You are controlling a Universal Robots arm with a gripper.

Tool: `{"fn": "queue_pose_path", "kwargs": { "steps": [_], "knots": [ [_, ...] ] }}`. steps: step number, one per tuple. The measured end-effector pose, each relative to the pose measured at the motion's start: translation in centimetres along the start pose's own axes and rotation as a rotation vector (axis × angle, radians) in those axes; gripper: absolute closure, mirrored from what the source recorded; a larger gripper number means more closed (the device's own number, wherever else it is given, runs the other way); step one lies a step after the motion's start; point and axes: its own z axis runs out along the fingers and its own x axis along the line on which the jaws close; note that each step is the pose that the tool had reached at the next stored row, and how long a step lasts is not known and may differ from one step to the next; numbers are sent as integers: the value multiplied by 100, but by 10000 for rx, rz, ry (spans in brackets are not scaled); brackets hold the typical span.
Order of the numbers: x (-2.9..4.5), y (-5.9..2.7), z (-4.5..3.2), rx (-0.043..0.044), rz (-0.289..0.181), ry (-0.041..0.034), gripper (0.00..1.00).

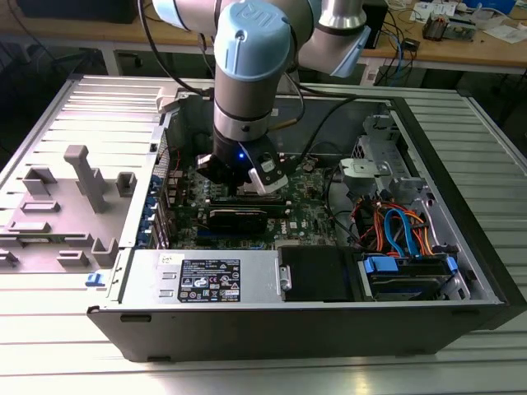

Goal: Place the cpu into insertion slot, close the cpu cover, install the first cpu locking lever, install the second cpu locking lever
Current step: 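Install the second cpu locking lever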

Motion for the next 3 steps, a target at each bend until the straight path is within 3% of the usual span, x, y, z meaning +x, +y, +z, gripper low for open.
{"fn": "queue_pose_path", "kwargs": {
  "steps": [3],
  "knots": [
    [1, 1, -4, 0, 1, 0, 89]
  ]
}}
